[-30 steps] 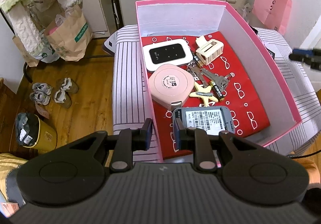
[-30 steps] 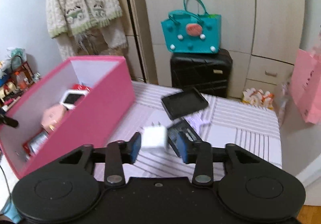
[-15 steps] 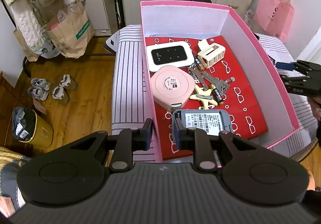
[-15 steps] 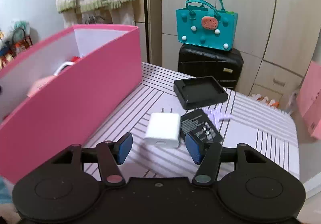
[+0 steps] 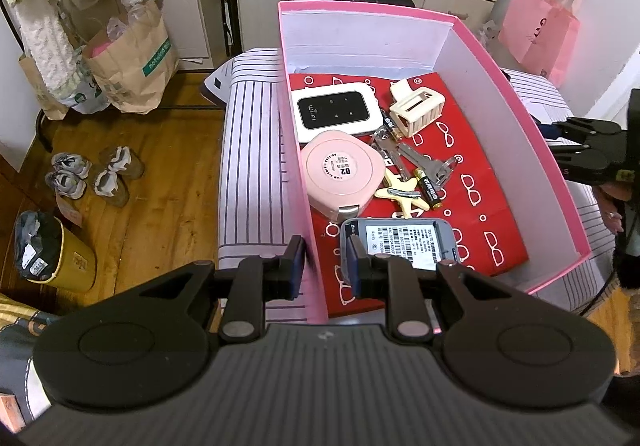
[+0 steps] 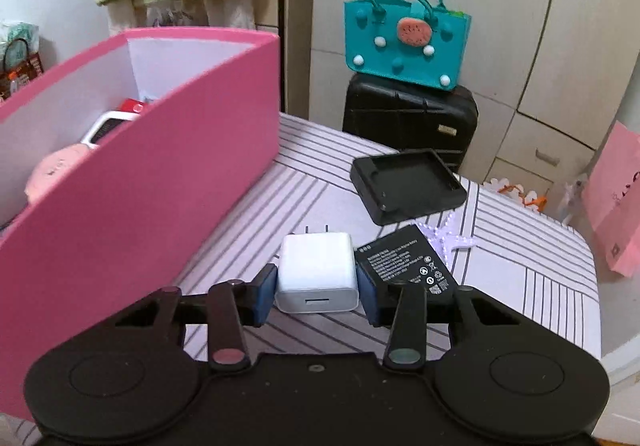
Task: Organize rigid objects
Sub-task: 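Return the right gripper to the bed and grasp the white charger plug, then carry the white charger into the pink box and release it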
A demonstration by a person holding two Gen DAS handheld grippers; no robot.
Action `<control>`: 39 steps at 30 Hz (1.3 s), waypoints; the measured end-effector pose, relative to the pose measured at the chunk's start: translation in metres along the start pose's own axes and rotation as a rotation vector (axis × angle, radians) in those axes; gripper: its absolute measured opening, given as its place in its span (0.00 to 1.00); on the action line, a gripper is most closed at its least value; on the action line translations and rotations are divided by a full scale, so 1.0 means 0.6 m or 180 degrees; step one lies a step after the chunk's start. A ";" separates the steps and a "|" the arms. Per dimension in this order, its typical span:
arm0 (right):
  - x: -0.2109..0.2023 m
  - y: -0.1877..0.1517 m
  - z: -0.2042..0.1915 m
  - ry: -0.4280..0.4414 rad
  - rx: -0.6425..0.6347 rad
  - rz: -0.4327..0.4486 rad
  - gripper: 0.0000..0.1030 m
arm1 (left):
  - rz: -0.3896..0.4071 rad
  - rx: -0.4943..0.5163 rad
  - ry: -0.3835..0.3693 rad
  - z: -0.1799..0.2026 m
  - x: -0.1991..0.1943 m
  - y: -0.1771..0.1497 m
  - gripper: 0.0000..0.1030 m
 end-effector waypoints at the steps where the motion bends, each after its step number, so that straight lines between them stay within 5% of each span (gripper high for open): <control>1: -0.006 0.001 -0.002 0.0012 -0.0014 0.0012 0.46 | 0.0004 0.0007 0.0000 0.001 0.000 0.000 0.20; 11: -0.113 0.019 -0.014 0.0312 -0.0008 0.0187 0.46 | 0.0028 0.0011 -0.0012 0.001 -0.002 -0.003 0.20; 19: -0.221 0.072 -0.072 0.1113 -0.0133 0.0357 0.46 | 0.0054 -0.0012 -0.0005 0.001 -0.002 -0.003 0.20; 30: -0.157 0.084 -0.195 0.1638 -0.1132 -0.0489 0.46 | 0.0143 0.0012 -0.0056 0.000 -0.005 -0.009 0.20; 39: -0.104 0.069 -0.221 0.1314 -0.1683 -0.0919 0.47 | 0.0185 -0.0026 -0.0098 -0.003 -0.006 -0.010 0.20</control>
Point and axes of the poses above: each gripper's, at about its wrist camera, not at the fingertips, and x roughly the way its jaws point, z to its right, y to its top, the point moved 8 cm from there along x, roughly the way its jaws point, and after that the axes turned 8 degrees about -y, right-handed, at the moved point
